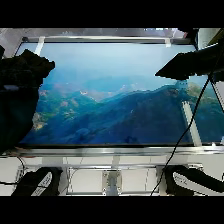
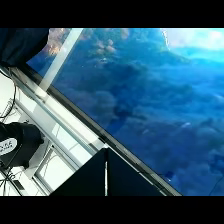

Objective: Fold the clothes and pants, and hang the long-sleeved shirts on hangers.

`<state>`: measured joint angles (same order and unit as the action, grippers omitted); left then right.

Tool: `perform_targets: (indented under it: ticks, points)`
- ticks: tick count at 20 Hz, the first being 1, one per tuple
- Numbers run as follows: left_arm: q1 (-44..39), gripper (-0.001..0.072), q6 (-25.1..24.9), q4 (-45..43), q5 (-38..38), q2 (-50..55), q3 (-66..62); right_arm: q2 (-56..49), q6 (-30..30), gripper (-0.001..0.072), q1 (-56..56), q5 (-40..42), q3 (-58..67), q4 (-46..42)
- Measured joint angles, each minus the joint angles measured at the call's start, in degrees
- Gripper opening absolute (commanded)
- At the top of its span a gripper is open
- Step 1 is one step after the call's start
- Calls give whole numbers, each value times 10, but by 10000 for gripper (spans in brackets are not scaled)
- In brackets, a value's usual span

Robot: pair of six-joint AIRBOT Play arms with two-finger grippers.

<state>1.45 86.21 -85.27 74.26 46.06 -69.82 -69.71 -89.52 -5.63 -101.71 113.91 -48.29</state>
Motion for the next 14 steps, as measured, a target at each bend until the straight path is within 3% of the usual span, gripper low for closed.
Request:
perform_targets:
  ticks: [12, 13, 14]
  points:
    - [0, 31, 0, -10, -16, 9, 0, 0, 0, 43, 0, 0, 0, 0]
    - [0, 145, 0, -21, -22, 15, 0, 0, 0, 42, 0, 0, 0, 0]
    - [0, 352, 0, -42, -24, 23, 0, 0, 5, 43, 0, 10, 0, 0]
